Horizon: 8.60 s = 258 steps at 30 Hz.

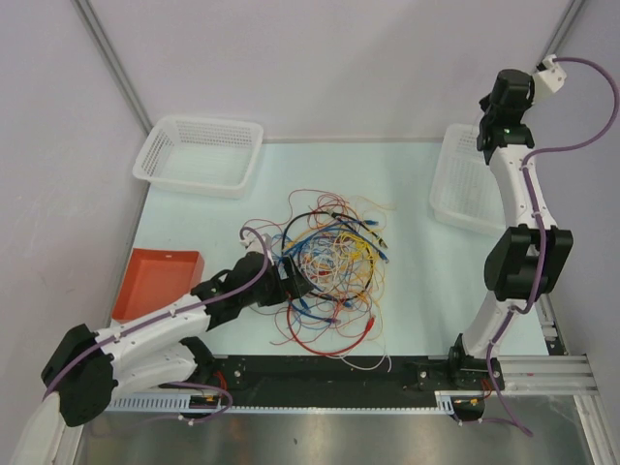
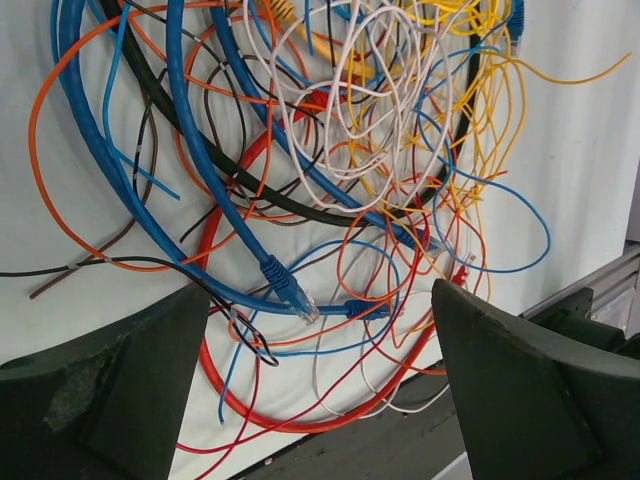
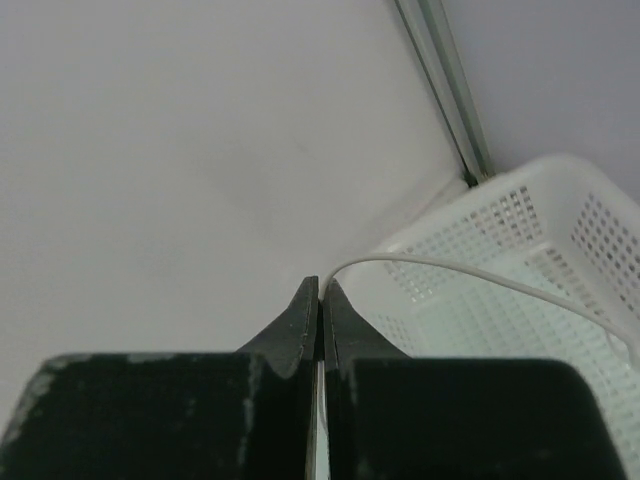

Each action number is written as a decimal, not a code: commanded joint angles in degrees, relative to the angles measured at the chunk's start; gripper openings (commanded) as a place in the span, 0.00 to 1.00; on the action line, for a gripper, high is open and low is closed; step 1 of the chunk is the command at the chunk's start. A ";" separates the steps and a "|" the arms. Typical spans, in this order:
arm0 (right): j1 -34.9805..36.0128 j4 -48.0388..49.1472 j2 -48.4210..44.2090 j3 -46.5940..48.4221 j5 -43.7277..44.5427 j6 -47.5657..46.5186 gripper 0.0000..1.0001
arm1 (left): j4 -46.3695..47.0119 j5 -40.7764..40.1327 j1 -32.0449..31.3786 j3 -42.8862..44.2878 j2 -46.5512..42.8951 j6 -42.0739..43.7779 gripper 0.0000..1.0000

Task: Untangle the cables

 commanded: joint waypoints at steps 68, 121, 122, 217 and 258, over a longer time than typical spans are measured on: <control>67.10 -17.86 -45.38 -15.75 0.63 -12.67 0.00 | -14.33 -12.81 -0.89 2.89 -14.99 -4.81 0.96; 28.54 -2.58 -15.93 33.41 7.86 -12.23 0.00 | 19.78 4.68 -8.27 -2.63 -6.81 0.47 0.97; 21.64 -1.02 -16.72 31.23 5.06 -6.66 0.00 | 19.78 4.76 -8.36 -3.16 -6.81 0.21 0.97; 59.89 -30.52 -34.03 3.97 -27.69 12.13 0.04 | 101.28 -11.67 -9.15 8.18 27.96 39.66 0.00; 62.52 2.86 -48.11 -37.78 -20.63 -14.95 0.64 | -9.58 8.01 -5.81 54.49 0.22 37.30 0.00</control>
